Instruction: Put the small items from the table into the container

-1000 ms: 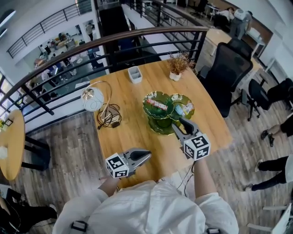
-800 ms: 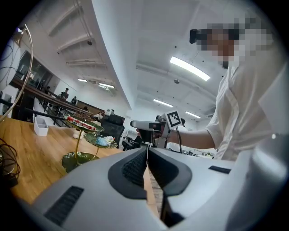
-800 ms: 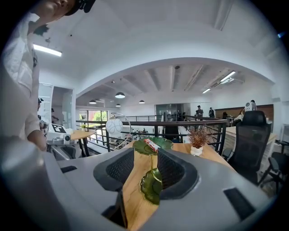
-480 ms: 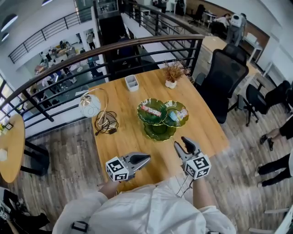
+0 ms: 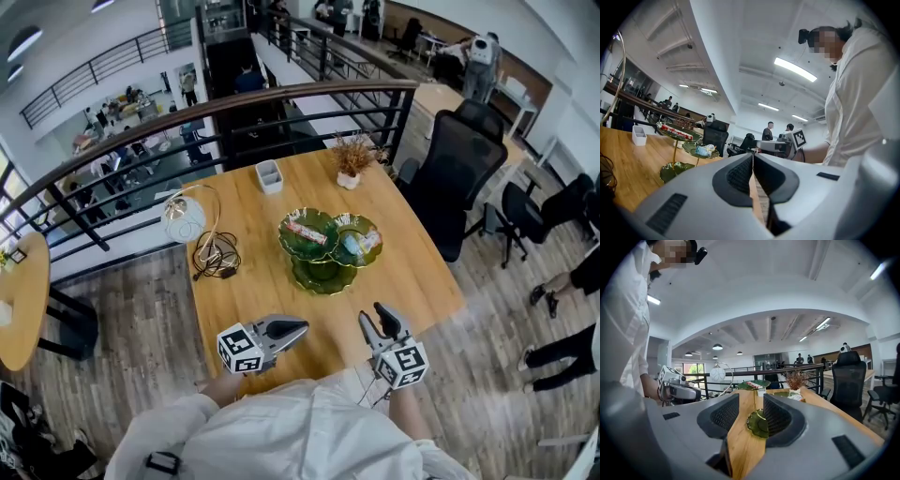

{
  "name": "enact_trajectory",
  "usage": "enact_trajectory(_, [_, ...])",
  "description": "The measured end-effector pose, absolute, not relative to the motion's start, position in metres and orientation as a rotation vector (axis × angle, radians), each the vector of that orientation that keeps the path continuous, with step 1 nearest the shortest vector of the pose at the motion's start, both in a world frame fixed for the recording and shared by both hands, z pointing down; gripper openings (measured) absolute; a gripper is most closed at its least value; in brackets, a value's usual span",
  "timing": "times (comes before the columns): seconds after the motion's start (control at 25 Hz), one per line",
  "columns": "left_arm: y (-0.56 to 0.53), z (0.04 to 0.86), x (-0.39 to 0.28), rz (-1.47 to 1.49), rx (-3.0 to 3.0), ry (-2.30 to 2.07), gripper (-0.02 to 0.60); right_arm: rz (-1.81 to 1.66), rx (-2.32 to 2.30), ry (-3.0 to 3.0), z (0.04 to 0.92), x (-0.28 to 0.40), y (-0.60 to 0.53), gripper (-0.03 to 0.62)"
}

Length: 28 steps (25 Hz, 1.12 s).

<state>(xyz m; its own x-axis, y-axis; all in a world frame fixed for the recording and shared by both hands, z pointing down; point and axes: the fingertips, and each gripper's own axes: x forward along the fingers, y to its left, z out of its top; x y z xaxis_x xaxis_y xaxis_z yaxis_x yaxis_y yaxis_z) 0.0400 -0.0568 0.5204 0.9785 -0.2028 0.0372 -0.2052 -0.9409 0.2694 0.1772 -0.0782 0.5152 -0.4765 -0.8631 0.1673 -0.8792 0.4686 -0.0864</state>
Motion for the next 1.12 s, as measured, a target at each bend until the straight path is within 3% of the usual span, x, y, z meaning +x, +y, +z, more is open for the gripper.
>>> enact_trajectory(1.12, [-0.05,0.513,0.031,-0.038,2.862,-0.348,0.008,0.226,1.435,-2.724,0.511,0.14,-0.047,0.161])
